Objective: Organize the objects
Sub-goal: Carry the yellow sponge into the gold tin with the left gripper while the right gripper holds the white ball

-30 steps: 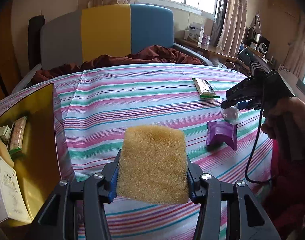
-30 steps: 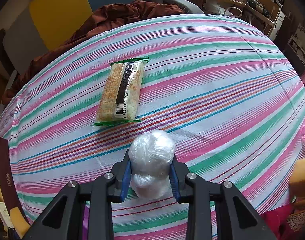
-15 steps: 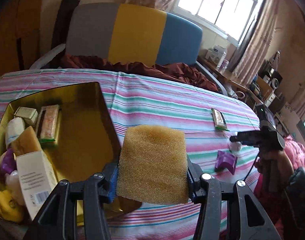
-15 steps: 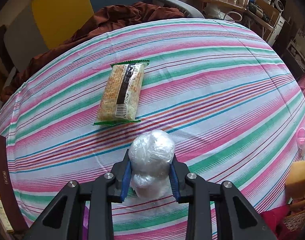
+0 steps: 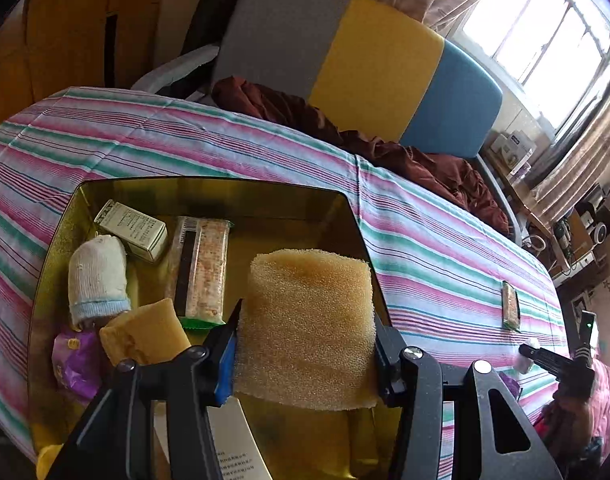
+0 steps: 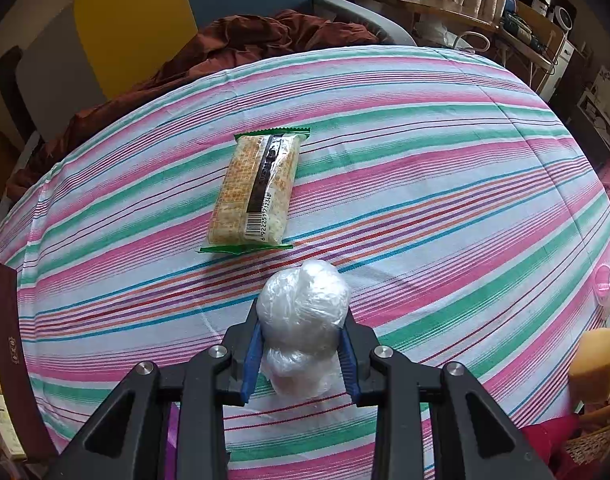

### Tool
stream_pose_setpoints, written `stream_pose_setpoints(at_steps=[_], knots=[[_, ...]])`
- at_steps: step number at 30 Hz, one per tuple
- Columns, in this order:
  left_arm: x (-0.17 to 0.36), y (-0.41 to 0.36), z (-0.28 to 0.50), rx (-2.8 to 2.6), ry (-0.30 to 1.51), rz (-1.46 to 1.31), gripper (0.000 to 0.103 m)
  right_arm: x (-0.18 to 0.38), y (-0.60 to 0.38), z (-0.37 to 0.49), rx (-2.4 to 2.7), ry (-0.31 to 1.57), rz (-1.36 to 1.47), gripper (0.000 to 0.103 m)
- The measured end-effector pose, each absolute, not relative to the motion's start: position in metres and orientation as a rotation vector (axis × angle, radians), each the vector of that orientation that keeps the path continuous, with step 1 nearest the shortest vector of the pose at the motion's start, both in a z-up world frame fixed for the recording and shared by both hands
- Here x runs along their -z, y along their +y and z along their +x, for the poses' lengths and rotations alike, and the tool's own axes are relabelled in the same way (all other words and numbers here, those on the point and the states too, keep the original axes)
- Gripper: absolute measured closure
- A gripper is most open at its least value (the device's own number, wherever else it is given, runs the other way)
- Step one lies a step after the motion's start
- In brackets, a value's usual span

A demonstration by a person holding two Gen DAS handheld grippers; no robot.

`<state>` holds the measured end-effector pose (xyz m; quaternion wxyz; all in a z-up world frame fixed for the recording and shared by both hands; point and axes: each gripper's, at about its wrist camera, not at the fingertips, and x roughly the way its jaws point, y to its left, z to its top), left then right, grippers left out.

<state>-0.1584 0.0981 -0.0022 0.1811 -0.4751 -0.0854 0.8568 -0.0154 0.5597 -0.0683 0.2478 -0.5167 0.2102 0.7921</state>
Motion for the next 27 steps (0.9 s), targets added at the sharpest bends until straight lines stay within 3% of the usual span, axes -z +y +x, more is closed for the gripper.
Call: stream_pose_setpoints(at_steps=[11, 20, 23, 27], knots=[[0.035, 0.114, -0.236, -2.364, -0.322, -1.598, 0.050, 0.071, 0.560, -0.018, -2.157, 0.574, -1.418, 0.071], [0.065, 0.135, -0.267, -2.401, -0.187, -1.691, 0.049, 0.067, 0.560, -0.015, -2.168, 0.586, -1.416, 0.071], [0.069, 0.135, -0.268, -2.379, -0.202, -1.715, 0.040, 0.068, 0.559, -0.016, -2.170, 0.592, -1.418, 0.071], [0.058, 0.134, -0.262, -2.423, -0.171, -1.657, 0.037, 0.067, 0.559, -0.015, -2.168, 0.593, -1.416, 0.071]])
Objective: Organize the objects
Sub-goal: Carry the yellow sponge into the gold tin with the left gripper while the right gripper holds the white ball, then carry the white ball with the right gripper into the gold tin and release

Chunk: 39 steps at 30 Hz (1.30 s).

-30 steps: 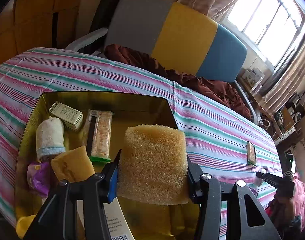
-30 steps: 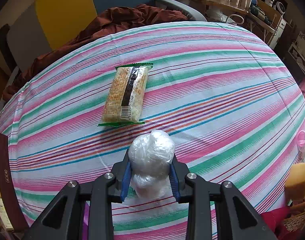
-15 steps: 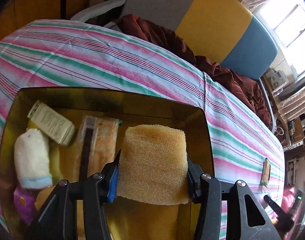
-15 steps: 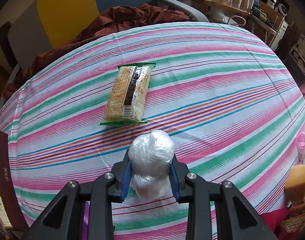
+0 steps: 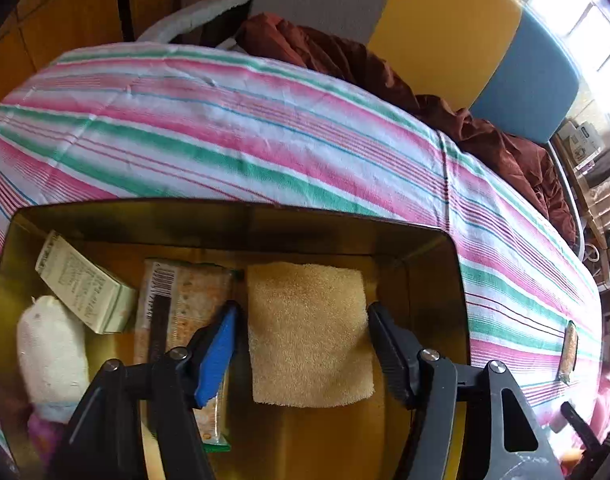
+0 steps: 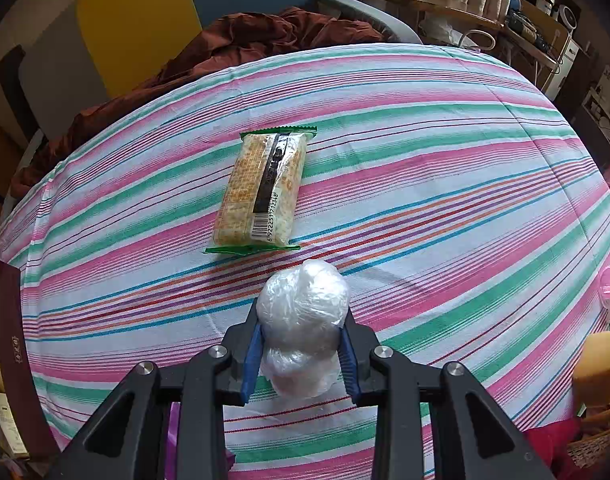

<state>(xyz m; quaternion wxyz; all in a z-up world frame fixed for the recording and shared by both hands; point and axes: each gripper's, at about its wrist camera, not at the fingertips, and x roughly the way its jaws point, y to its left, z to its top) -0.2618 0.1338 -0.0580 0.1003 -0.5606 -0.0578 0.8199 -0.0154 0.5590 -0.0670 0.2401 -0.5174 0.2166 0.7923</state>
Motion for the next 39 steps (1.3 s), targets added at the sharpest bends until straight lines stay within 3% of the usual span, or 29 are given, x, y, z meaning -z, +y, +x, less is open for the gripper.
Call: stream_pose_setpoints(at_steps=[5, 12, 26, 39], knots=[[0.031, 0.123, -0.236, -2.474, -0.162, -1.533, 0.035, 0.065, 0.559, -0.013, -2.165, 0.597, -1.399, 0.071], [-0.014, 0.103, -0.156, -2.584, -0.014, -1.230, 0.028, 0.060, 0.558, -0.013, -2.185, 0.591, -1.369, 0.071], [-0.026, 0.054, -0.056, -2.754, 0.116, -0.994, 0.021, 0.024, 0.532, -0.016, -2.366, 0.483, -1.229, 0.071], [-0.012, 0.033, -0.043, -2.753, 0.123, -1.007, 0.019, -0.032, 0.356, -0.062, -2.795, 0.396, -1.392, 0.071]])
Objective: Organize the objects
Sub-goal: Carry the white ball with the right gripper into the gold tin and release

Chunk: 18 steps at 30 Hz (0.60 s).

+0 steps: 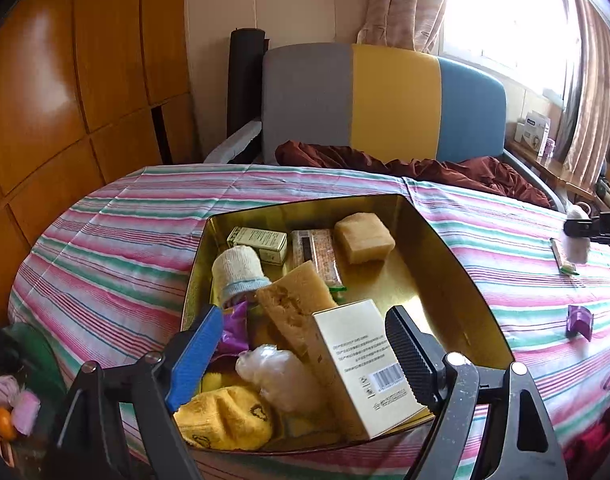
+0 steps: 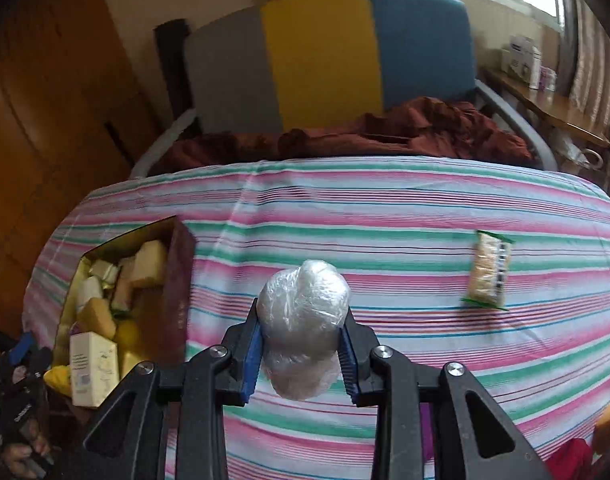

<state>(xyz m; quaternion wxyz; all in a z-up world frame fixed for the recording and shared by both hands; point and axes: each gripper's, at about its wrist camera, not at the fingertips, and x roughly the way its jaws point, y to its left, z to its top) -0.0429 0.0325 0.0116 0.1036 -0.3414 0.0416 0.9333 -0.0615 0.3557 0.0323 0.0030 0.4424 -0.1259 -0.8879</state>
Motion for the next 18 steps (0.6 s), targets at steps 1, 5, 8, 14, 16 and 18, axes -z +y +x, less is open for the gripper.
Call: stream_pose_setpoints(at_steps=[1, 5, 8, 14, 16, 18], knots=[[-0.011, 0.029, -0.043, -2.755, 0.122, -1.008, 0.019, -0.032, 0.337, -0.067, 2.740, -0.371, 1.384, 0.071], [-0.013, 0.013, -0.045, -2.782, 0.114, -1.001, 0.019, -0.026, 0.262, -0.085, 2.577, -0.259, 1.399, 0.071], [-0.017, -0.002, -0.048, -2.813, 0.088, -0.993, 0.019, -0.013, 0.219, -0.102, 2.486, -0.186, 1.445, 0.071], [-0.020, -0.024, -0.053, -2.840, 0.001, -0.995, 0.019, 0.027, 0.185, -0.135, 2.414, -0.145, 1.587, 0.069], [-0.019, -0.025, -0.054, -2.840, -0.005, -0.997, 0.018, 0.034, 0.181, -0.141, 2.403, -0.177, 1.606, 0.068], [-0.017, -0.025, -0.054, -2.831, -0.012, -1.005, 0.018, 0.039, 0.180, -0.147, 2.379, -0.243, 1.609, 0.068]])
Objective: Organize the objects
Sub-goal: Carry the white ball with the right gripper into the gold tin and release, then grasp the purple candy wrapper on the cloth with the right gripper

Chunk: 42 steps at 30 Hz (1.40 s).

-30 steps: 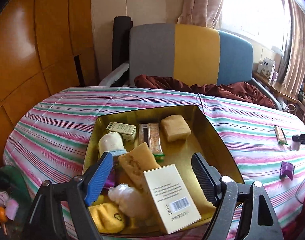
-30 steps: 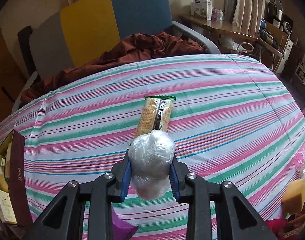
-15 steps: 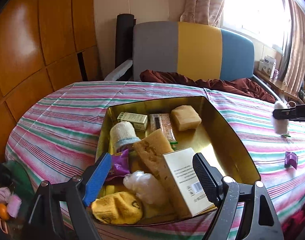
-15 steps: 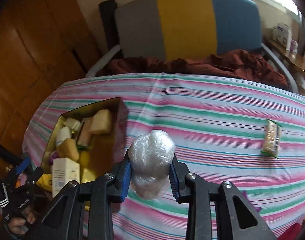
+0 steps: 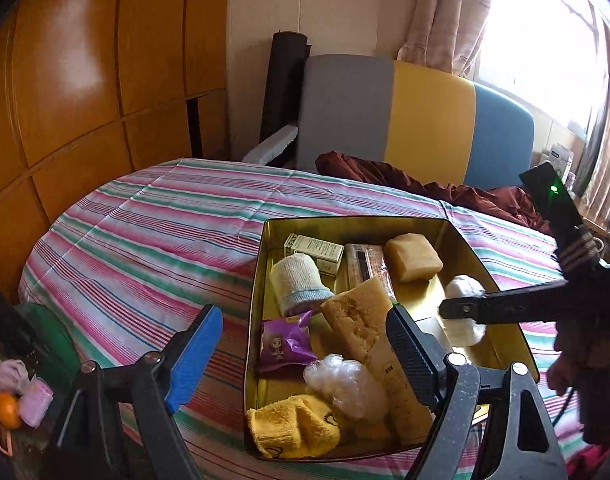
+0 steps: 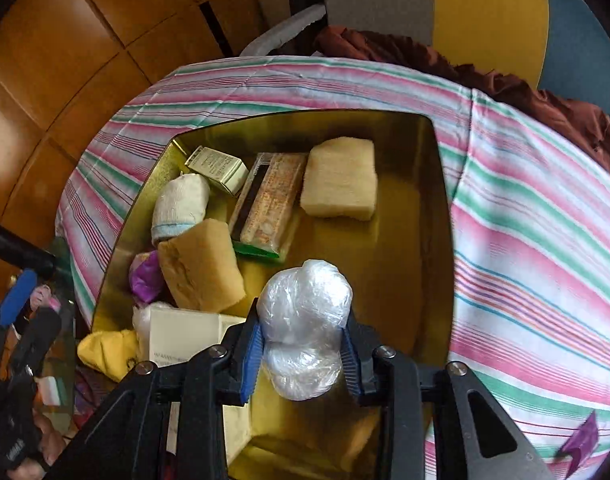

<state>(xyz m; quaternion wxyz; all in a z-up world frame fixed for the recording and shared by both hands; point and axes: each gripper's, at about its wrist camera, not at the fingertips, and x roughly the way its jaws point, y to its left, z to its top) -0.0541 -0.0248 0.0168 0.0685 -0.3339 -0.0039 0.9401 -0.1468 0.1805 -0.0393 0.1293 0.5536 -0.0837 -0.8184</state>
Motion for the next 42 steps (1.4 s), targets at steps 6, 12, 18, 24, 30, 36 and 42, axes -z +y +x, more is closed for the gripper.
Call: stream_pose_setpoints(at_steps=[6, 12, 18, 24, 30, 36, 42], knots=[[-0.013, -0.019, -0.053, -2.821, 0.006, -1.014, 0.018, 0.042, 0.186, -0.146, 2.380, -0.356, 1.590, 0.059], [-0.010, -0.011, -0.049, -2.809, 0.041, -1.016, 0.018, 0.024, 0.199, -0.126, 2.438, -0.345, 1.510, 0.057], [-0.013, 0.000, -0.043, -2.795, 0.069, -0.993, 0.018, 0.008, 0.229, -0.094, 2.520, -0.324, 1.461, 0.057], [-0.016, 0.014, -0.036, -2.769, 0.098, -0.979, 0.017, 0.008, 0.288, -0.062, 2.634, -0.356, 1.521, 0.057], [-0.019, 0.035, -0.029, -2.721, 0.121, -0.954, 0.017, 0.013, 0.367, -0.023, 2.771, -0.499, 1.636, 0.057], [-0.022, 0.065, -0.024, -2.638, 0.136, -0.930, 0.017, 0.021, 0.446, 0.017, 2.921, -0.838, 1.757, 0.045], [-0.025, 0.098, -0.016, -2.549, 0.170, -0.903, 0.016, 0.051, 0.470, 0.024, 2.839, -1.030, 1.874, 0.041]])
